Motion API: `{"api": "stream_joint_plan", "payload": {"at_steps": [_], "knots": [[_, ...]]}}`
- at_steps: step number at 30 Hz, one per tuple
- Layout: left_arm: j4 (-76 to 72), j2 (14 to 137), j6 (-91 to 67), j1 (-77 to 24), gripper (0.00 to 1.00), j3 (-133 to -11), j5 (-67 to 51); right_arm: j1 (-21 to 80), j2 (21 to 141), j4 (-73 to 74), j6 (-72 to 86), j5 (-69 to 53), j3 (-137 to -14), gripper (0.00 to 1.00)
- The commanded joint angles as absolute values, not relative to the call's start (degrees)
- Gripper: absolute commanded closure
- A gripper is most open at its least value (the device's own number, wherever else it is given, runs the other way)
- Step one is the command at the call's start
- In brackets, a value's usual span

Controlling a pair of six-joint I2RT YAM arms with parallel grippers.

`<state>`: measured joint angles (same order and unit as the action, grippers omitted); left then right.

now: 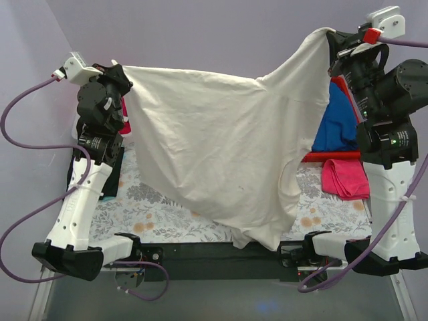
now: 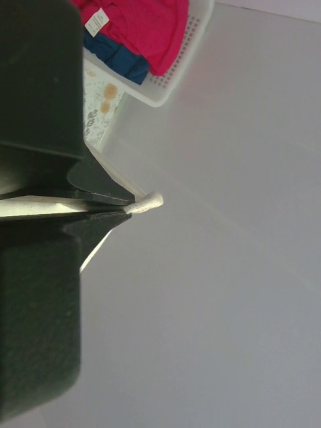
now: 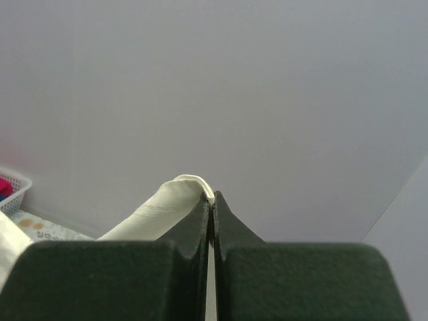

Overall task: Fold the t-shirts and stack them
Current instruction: Flatten out the tshirt

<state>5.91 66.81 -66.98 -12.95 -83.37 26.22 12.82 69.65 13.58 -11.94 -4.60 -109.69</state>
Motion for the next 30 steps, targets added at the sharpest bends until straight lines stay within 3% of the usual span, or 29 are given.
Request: {"api": "stream_joint_plan", "payload": {"at_steps": [1, 8, 21, 30], "knots": [[2.9, 66.44, -67.67, -12.83, 1.0, -85.34, 26.11, 12.66, 68.29, 8.52, -12.48, -2.46, -111.44, 0.99], [3.86, 64.34, -66.62, -12.83, 1.0, -87.01, 25.75, 12.57, 64.96, 9.14, -13.01, -2.63, -112.15, 0.99], [10.02, 48.52, -64.51, -12.83, 1.0, -85.87, 24.0, 12.66, 50.1, 12.48, -8.7, -9.58, -109.33, 0.99], [11.07, 46.49, -61.35, -12.83, 1.0, -89.91, 19.78, 12.04, 49.3, 13.01, -7.38, -14.59, -116.54, 0.99]]}}
